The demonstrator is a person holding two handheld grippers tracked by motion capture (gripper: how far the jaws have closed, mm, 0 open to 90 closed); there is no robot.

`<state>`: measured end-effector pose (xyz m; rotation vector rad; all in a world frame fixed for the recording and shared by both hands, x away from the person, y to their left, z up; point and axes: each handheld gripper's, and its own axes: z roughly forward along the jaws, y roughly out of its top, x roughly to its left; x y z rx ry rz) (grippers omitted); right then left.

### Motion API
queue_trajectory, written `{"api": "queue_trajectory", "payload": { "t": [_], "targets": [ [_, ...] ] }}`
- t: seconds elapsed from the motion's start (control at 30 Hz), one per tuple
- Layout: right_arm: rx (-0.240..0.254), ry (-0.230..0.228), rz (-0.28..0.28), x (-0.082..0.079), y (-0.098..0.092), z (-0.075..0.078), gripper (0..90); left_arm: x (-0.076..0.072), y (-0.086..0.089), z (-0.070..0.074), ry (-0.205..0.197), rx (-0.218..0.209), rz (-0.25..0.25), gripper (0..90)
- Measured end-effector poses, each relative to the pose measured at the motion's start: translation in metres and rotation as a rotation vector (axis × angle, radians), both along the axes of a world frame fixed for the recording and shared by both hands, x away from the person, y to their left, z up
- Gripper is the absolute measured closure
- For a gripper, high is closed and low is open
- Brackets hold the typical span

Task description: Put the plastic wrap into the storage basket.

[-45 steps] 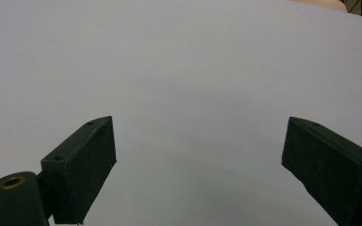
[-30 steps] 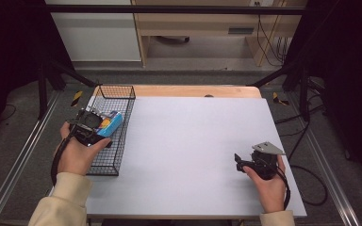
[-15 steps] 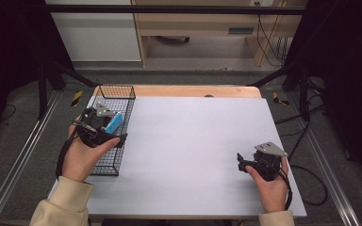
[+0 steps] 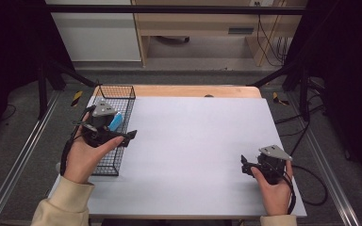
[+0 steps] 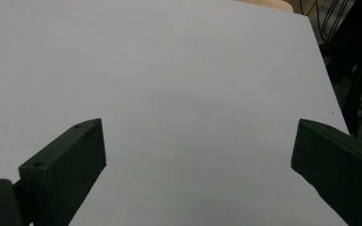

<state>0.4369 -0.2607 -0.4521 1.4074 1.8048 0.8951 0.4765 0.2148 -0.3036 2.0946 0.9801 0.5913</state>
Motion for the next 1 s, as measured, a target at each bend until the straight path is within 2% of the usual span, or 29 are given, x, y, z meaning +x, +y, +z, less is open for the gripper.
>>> {"api": "queue_trajectory", "payload": {
  "t": [0.2,0.5,0.6,0.63,0.77,0.8,1.0],
  "targets": [
    [0.004,-0.01,-0.01,-0.001,-0.002,0.002,4.0,-0.001,-0.005,0.002,-0.026,-0.081,-0.044,5.3],
    [0.003,-0.009,-0.005,-0.002,-0.002,0.001,4.0,0.002,-0.013,-0.001,-0.043,-0.069,-0.073,5.2],
    [0.008,-0.009,-0.004,-0.003,-0.003,0.002,3.9,0.004,-0.021,-0.007,-0.049,-0.033,-0.091,5.2],
    [0.005,-0.013,-0.004,-0.003,-0.003,0.002,3.8,0.004,-0.023,-0.009,-0.049,-0.033,-0.098,5.2],
    [0.005,-0.013,-0.002,-0.004,-0.003,0.002,3.8,0.006,-0.034,-0.02,-0.052,0.012,-0.143,5.2],
    [0.006,-0.009,-0.003,-0.004,-0.003,0.002,3.9,0.006,-0.037,-0.023,-0.054,0.0,-0.142,5.2],
    [0.009,-0.01,-0.003,-0.005,-0.004,0.002,3.8,0.005,-0.05,-0.036,-0.063,-0.006,-0.18,5.2]
  ]
}}
